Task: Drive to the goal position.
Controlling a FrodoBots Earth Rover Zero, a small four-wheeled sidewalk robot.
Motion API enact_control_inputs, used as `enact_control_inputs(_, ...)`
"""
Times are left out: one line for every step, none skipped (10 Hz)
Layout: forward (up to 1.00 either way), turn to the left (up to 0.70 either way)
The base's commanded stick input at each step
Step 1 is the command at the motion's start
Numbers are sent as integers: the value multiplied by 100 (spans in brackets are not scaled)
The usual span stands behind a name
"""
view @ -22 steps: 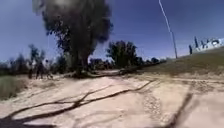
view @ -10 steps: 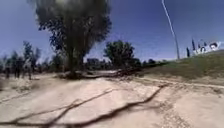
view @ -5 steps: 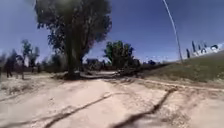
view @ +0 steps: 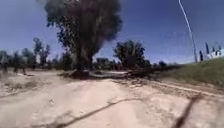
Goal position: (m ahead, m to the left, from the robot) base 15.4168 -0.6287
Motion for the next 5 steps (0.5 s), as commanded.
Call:
enact_control_inputs(85, 22)
enact_control_inputs(85, 0)
enact_control_inputs(85, 0)
enact_control_inputs(85, 0)
enact_control_inputs(85, 0)
